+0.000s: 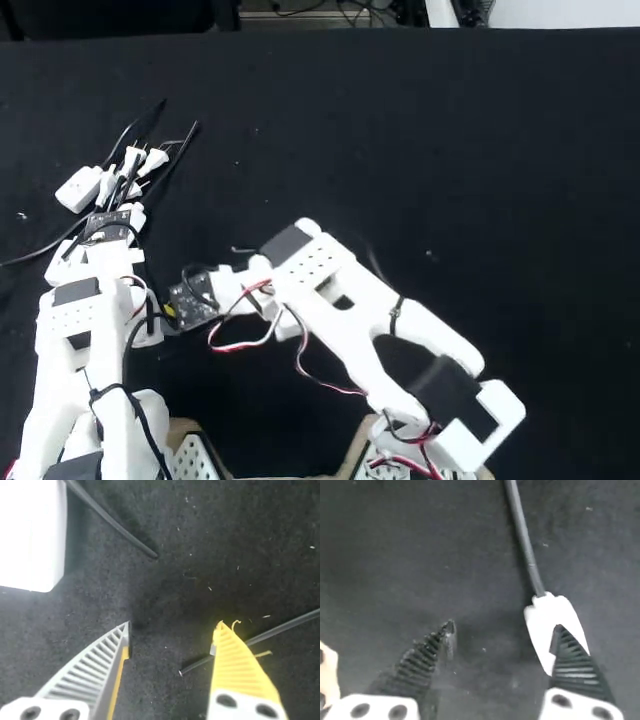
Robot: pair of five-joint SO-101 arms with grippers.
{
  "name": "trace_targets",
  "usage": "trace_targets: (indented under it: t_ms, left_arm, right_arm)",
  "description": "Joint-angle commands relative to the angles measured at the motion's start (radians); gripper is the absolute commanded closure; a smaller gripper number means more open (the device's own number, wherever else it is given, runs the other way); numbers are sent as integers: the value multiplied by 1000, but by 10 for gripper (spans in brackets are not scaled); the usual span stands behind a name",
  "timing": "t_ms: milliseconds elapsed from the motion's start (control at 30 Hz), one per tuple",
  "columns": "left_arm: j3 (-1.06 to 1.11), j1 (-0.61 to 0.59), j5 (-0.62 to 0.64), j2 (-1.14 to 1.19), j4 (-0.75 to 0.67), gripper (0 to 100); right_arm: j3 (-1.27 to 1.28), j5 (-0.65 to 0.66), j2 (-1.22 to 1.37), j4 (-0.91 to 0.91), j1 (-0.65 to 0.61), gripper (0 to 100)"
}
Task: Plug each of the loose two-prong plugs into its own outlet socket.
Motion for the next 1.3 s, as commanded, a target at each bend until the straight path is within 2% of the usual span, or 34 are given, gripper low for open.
trace_targets:
  t_ms: [0, 167, 367, 667, 867, 967, 1100, 1267]
  left_arm:
    - [-41, -8, -3, -21, -9, 734]
    - [-41, -8, -3, -21, -9, 734]
    - [-41, -8, -3, -21, -9, 734]
    - [-39, -8, -3, -21, -9, 734]
    - [-38, -8, -5, -21, -9, 734]
    - [-38, -8, -5, -21, -9, 734]
    - [-38, -8, -5, -21, -9, 734]
    - [-38, -8, -5, -21, -9, 734]
  right_arm:
    - [-85, 11, 5, -11, 72, 620]
    - [-87, 55, 8, -11, 132, 619]
    - [-74, 97, 12, -18, 133, 652]
    - [-91, 91, 173, -120, 121, 652]
    - [-117, 89, 245, -118, 127, 654]
    - [-124, 83, 266, -127, 149, 735]
    - [-124, -35, 298, -242, 218, 969]
    - [-133, -112, 265, -281, 334, 991]
